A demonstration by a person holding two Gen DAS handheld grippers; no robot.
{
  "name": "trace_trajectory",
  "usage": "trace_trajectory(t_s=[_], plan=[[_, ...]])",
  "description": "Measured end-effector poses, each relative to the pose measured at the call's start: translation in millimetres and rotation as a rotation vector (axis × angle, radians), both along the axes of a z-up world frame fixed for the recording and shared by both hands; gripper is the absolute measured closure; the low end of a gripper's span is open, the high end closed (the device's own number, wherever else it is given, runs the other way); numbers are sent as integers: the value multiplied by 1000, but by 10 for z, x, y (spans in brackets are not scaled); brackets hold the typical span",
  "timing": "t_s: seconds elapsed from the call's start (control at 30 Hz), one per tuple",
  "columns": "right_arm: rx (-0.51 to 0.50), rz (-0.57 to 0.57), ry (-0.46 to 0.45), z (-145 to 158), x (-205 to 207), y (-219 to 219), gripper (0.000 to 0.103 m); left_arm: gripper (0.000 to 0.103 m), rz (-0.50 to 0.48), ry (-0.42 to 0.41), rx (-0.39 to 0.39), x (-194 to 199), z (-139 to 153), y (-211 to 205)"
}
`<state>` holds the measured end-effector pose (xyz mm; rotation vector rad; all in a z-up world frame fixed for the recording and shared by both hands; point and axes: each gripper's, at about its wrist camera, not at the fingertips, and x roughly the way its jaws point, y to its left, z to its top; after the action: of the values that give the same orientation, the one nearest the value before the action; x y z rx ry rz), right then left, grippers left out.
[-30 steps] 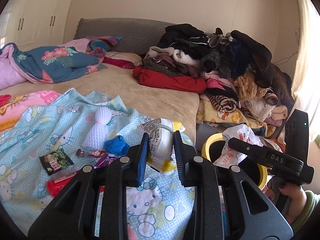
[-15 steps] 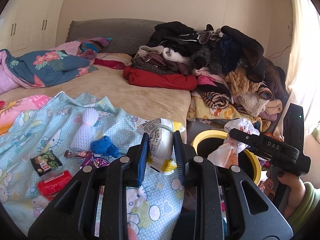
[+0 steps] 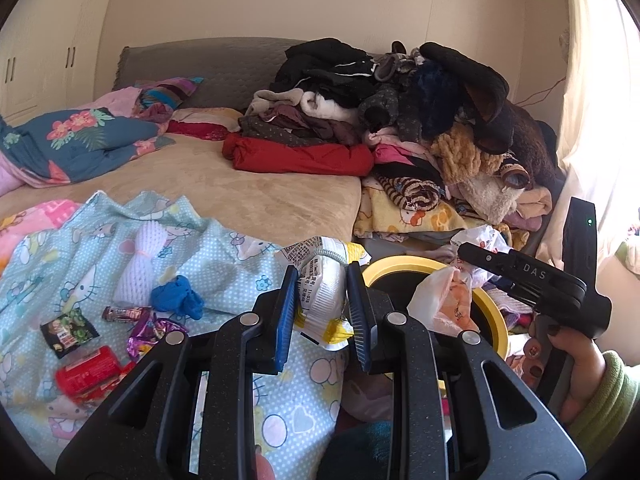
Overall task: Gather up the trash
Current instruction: 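Carry the white bag and white wrapper with both tools over the yellow bin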
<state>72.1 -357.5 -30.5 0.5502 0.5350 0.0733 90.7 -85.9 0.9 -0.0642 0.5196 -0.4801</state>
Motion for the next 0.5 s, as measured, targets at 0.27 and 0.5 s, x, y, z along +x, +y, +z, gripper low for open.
trace_trajectory(t_s=[0.27,0.5], plan=[[-17,-61,-2,-29,-52,-230,53,84,-45,-2,13,-10,-9,-250],[-51,-114,2,-71,-88,-402,53,84,-91,3,35,-17,-70,-476]])
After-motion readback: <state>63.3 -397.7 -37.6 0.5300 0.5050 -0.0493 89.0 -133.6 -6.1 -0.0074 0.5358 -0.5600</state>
